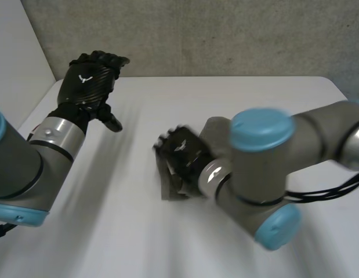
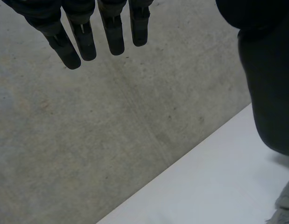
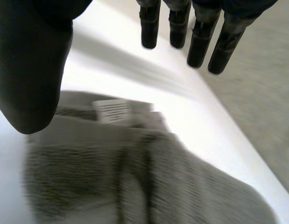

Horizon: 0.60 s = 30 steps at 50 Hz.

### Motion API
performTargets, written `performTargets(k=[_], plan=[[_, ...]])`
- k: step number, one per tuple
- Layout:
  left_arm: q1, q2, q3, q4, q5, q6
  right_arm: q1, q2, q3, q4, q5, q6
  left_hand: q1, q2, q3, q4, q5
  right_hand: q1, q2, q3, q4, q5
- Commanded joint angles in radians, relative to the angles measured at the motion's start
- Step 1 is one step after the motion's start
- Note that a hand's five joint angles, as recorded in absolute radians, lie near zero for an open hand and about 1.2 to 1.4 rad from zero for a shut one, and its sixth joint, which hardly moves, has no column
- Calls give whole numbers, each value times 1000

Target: Fold the towel.

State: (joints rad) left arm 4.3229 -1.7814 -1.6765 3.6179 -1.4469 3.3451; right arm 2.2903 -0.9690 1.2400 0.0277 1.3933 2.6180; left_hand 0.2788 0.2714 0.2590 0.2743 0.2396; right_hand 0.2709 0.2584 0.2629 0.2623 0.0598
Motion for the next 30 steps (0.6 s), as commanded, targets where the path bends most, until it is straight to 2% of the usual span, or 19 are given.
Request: performTargets(k=[1,13,20,30], plan=[[-80,-67,49,-4,-36,4,-121,-203,94,-9,0,233,-62,-55,-43,-58,-198,-96,-84,-88,-88,-60],[-206,-194,146,-19,-119,5,-226,-214,174,-12,13,249,-62,-55,-43,-58,-198,-96,-84,-88,-88,-60],[-204,-196,129,-21,-125,5,-218,-140,170,-43,12,218,-62,-55,-43,-58,-198,-84,-71,-76,-75,-47],[-187,-181,44,-16,-127,4,-193,-36,81,-48,13,168,-62,-55,-43,-58,-198,161,173,168,169,197]])
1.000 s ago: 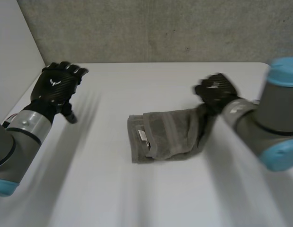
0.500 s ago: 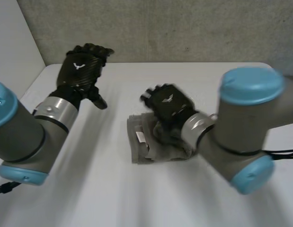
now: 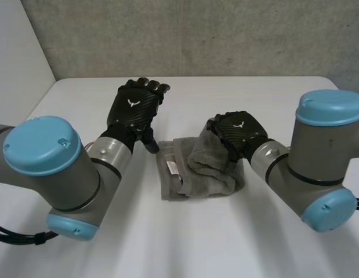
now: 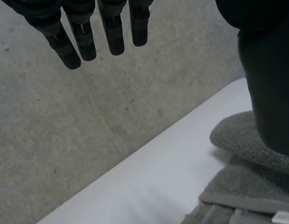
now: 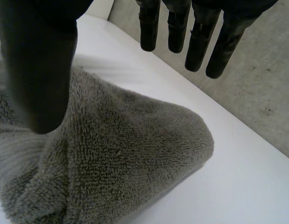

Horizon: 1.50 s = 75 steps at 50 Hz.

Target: Fold the towel.

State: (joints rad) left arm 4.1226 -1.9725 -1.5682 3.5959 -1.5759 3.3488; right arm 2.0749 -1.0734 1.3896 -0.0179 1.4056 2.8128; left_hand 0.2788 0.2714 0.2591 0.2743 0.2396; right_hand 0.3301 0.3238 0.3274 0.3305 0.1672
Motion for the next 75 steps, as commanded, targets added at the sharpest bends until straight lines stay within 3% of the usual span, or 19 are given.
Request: performTargets(k=[1,7,11,18,20,27,30,35,37,38,40,45,51,52,53,54,56,67,75], plan=[[18,17,-78,7,4,0,40,88,-93,-2,4,-33,-62,-55,-43,-58,-198,136,142,139,136,125],[33,37,-93,9,4,-3,96,214,-222,4,36,-99,-62,-55,-43,-58,-198,228,234,230,227,216],[31,40,-98,12,4,-3,114,283,-294,9,117,-182,-62,-55,-43,-58,-198,242,248,245,242,231],[31,41,-110,14,8,-3,136,323,-327,9,145,-223,-62,-55,-43,-58,-198,307,313,309,306,295],[31,41,-110,14,8,-3,136,326,-327,9,145,-225,-62,-55,-43,-58,-198,374,381,377,374,363],[33,43,-107,14,8,-3,151,308,-325,10,147,-214,-62,-55,-43,-58,-198,1022,1028,1024,1021,1010],[41,53,-105,14,7,-3,171,265,-316,10,142,-207,-65,-58,-46,-61,-201,1066,1072,1069,1066,1055],[91,103,-107,15,2,-5,211,224,-299,9,101,-208,-65,-58,-46,-61,-201,1066,1072,1069,1066,1055],[117,132,-107,15,0,-5,244,228,-285,10,20,-220,-65,-58,-46,-61,-201,1066,1072,1069,1066,1055],[117,132,-107,15,0,-5,244,228,-285,10,20,-220,-65,-58,-46,-61,-201,1066,1072,1069,1066,1055],[137,165,-108,17,-4,-14,263,231,-264,15,-80,-240,-65,-58,-46,-61,-201,1066,1072,1069,1066,1055],[175,201,-111,17,-12,-55,281,260,-238,24,-158,-311,-65,-58,-46,-61,-201,1066,1072,1069,1066,1055],[182,205,-111,15,-10,-83,287,290,-242,23,-131,-358,-62,-55,-43,-58,-198,1066,1072,1069,1066,1055],[182,204,-113,15,-10,-83,286,290,-245,24,-113,-358,-65,-58,-46,-61,-201,971,978,974,971,960],[182,204,-113,15,-9,-83,286,285,-245,24,-88,-355,-65,-58,-46,-61,-201,645,651,647,644,633],[182,204,-113,15,-9,-83,286,285,-245,24,-88,-355,-65,-58,-46,-61,-201,642,648,644,641,630],[177,198,-113,14,-6,-83,281,265,-235,16,-33,-348,-65,-58,-46,-61,-201,45,51,48,45,33],[153,164,-118,17,-3,-81,267,78,-143,26,32,-200,-65,-58,-46,-61,-201,-89,-83,-87,-90,-101],[73,109,-105,1,-6,-80,168,-13,-61,46,30,-119,-62,-55,-43,-58,-198,-139,-133,-137,-140,-151]])
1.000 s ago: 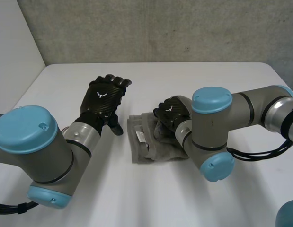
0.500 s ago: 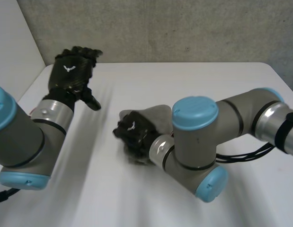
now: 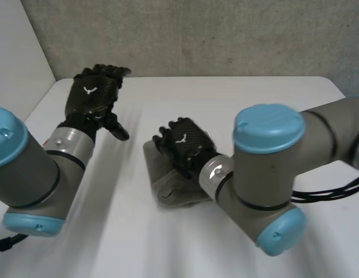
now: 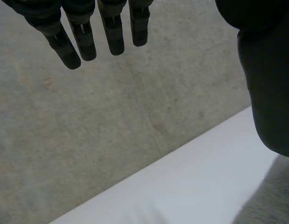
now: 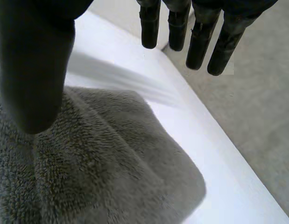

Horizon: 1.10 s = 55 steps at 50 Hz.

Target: Fold the towel.

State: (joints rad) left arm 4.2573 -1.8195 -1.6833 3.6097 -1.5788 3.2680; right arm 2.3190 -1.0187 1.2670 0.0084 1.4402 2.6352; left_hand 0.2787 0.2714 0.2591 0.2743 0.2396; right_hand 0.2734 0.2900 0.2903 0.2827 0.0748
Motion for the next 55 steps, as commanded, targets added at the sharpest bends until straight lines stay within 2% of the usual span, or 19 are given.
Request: performTargets(k=[1,6,11,16,23,31,39,41,44,47,49,50,52,55], plan=[[-82,-58,10,-22,-3,1,-95,-64,64,27,-6,60,-62,-55,-43,-58,-198,-83,-99,-100,-92,-59],[-135,-118,19,-65,-4,2,-132,-58,63,33,-9,63,-62,-55,-43,-58,-198,-86,-102,-103,-95,-62],[-192,-246,62,-108,-6,4,-162,43,23,32,-4,63,-62,-55,-43,-58,-198,-83,-99,-100,-92,-59],[-203,-340,86,-121,-9,9,-174,97,2,35,-4,72,-59,-52,-40,-55,-195,-83,-99,-100,-92,-59],[-200,-362,122,-149,-26,9,-193,126,6,35,-6,98,-59,-52,-40,-55,-195,-77,-93,-94,-86,-53],[-180,-287,143,-154,-66,7,-214,106,-3,39,-12,163,-62,-55,-43,-58,-198,-80,-96,-97,-89,-56],[-180,-155,188,-169,-66,9,-239,-58,-2,56,-3,247,-71,-64,-51,-67,-207,-99,-115,-116,-108,-75],[-181,-97,227,-206,-66,7,-262,-147,-3,56,3,288,-77,-70,-57,-73,-212,-99,-115,-116,-108,-75],[-178,-63,249,-232,-67,4,-277,-189,-5,55,17,312,-80,-73,-60,-75,-215,-99,-115,-116,-108,-75],[-151,0,292,-292,-70,1,-308,-256,-5,56,59,344,-80,-73,-60,-75,-215,-99,-115,-116,-108,-75],[-94,49,324,-360,-85,-10,-317,-294,-2,56,100,350,-80,-73,-60,-75,-215,-99,-115,-116,-108,-75],[-94,49,324,-361,-86,-10,-317,-294,-2,56,100,350,-80,-73,-60,-75,-215,-99,-115,-116,-108,-75],[-44,68,349,-425,-112,-42,-326,-310,-2,58,130,351,-80,-73,-60,-75,-215,-99,-115,-116,-108,-75],[-30,69,363,-456,-118,-62,-334,-314,-3,59,143,351,-80,-73,-60,-75,-215,-99,-115,-116,-108,-75]])
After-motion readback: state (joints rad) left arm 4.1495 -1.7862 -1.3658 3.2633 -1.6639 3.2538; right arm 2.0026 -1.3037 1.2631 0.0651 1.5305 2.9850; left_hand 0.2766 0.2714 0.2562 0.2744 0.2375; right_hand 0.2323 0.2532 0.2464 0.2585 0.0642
